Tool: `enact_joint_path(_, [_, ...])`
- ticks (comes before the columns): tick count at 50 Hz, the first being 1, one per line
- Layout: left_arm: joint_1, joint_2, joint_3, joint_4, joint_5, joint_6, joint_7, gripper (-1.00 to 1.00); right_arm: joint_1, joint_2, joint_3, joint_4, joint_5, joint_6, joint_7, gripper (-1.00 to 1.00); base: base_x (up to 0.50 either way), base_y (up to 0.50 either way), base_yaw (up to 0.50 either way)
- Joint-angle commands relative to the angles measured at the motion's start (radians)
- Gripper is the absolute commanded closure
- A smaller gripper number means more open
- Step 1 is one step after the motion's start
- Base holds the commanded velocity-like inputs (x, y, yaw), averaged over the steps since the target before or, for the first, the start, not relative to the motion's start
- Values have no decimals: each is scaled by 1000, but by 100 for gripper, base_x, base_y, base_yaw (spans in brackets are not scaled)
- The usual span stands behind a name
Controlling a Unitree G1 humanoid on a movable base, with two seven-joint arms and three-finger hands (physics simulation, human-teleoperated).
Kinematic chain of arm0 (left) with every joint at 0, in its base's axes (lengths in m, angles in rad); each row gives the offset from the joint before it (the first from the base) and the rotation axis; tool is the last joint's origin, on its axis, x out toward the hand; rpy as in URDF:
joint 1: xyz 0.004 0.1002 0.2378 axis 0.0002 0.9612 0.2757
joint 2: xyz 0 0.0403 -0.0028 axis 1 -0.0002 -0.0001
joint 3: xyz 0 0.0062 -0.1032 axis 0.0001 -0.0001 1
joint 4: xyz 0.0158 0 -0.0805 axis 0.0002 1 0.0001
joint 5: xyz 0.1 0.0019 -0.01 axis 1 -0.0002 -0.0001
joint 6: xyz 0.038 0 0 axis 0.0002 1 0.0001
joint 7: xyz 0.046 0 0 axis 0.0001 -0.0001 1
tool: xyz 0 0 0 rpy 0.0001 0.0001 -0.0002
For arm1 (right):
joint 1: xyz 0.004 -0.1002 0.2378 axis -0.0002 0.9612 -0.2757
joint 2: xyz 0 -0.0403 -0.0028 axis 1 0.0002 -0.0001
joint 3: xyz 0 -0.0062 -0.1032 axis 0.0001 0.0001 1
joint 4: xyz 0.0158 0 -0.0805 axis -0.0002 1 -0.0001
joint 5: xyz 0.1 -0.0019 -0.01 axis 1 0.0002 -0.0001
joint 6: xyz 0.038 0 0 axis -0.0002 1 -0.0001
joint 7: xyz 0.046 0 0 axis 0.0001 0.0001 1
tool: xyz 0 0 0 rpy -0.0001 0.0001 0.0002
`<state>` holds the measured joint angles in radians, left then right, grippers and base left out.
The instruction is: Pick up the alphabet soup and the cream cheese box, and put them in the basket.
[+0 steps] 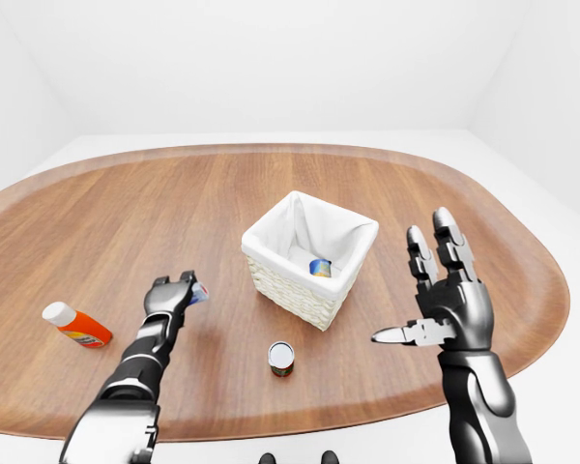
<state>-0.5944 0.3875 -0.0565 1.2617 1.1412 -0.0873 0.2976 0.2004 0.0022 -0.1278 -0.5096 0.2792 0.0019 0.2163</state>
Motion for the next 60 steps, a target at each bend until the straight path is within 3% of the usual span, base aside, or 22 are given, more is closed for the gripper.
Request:
enact_joint_path(1, [37, 27, 22, -164, -44, 0, -1, 100, 6, 1, 11, -3, -18, -7, 1, -100, 0, 0, 0])
enact_joint_path(4, [62, 29, 39, -231, -51, 0, -21, 100, 5, 0, 11, -7, -17, -2, 0, -100, 0, 0, 0])
enact_joint_path(18, [288, -16, 161, -860, -108, 0, -308, 100, 3, -1, 18, -1, -23, -3, 2, -100, 0, 0, 0])
enact_joint_path(29, [379, -57, 227, -1200, -154, 0, -477, 100, 6, 0, 28, 9, -34, -12, 6, -100, 0, 0, 0])
enact_joint_path(47, [409, -103, 253, -1485, -207, 0, -635, 100, 15, -1, 39, 5, -39, -14, 10, -100, 0, 0, 0])
enact_joint_path(60, [357, -106, 252, -1603, -244, 0, -722, 100, 16, -1, 45, 12, -42, -19, 14, -100, 0, 0, 0])
